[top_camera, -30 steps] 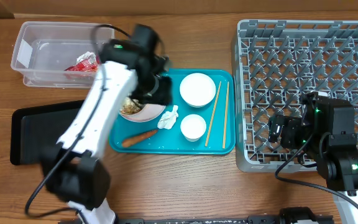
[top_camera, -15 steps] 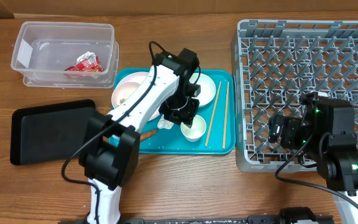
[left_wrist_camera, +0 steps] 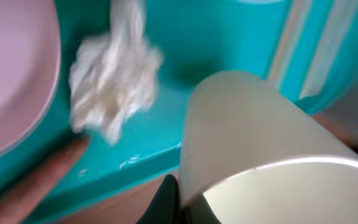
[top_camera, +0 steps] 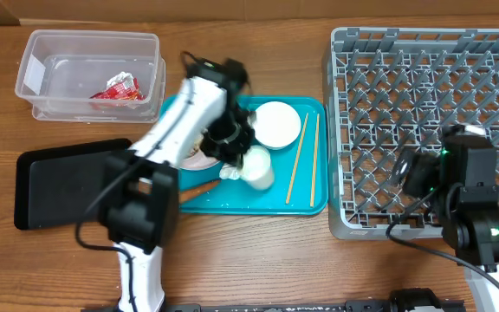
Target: Sort waste into correct bins and load items into the dishwasher
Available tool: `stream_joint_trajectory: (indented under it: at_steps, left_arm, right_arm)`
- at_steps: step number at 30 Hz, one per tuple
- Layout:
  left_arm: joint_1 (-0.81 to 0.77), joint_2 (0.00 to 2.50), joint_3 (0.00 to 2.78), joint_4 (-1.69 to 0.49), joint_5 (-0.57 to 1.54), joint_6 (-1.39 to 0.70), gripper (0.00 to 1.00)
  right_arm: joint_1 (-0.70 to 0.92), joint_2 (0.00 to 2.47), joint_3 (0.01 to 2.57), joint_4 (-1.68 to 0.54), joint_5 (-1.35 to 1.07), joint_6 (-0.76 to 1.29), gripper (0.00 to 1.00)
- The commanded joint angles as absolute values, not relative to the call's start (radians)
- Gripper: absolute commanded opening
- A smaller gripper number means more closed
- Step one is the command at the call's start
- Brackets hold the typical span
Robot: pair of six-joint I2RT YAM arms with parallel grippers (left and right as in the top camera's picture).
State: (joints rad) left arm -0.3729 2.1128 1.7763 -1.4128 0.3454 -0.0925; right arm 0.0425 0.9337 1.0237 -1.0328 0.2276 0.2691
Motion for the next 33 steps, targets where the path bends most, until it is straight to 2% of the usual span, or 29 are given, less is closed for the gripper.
stream_joint_trajectory:
  at_steps: [1, 4, 6, 8, 12, 17, 33]
  left_arm:
    - [-0.226, 2.032, 1.824, -1.347, 0.863, 0.021, 0.04]
    - [-0.162, 2.035, 1.820, -1.302, 1.245, 0.066, 0.04]
    - [-0.142, 2.035, 1.820, -1.293, 1.399, 0.071, 0.04]
    - [-0.138, 2.035, 1.820, -1.296, 1.488, 0.071, 0.04]
    - [-0.157, 2.035, 1.820, -1.302, 1.577, 0.067, 0.04]
    - [-0.200, 2.035, 1.820, -1.310, 1.581, 0.043, 0.04]
    - [-0.355, 2.035, 1.820, -1.311, 1.581, 0.019, 0.04]
  right_arm:
    - [0.002, 0.971, 1.051, -0.921, 0.189, 0.311, 1.00]
    - [-0.027, 1.033, 1.051, -0.813, -0.219, 0.133, 1.00]
    - [-0.035, 1.084, 1.051, -0.763, -0.555, 0.006, 1.00]
    - [-0.035, 1.131, 1.051, -0.727, -0.822, -0.080, 1.00]
    - [-0.035, 1.203, 1.051, -0.672, -1.112, -0.149, 1.00]
    - [-0.035, 1.257, 1.051, -0.594, -1.238, -0.166, 1.00]
    - [-0.035, 1.269, 1.051, -0.405, -1.282, -0.166, 1.00]
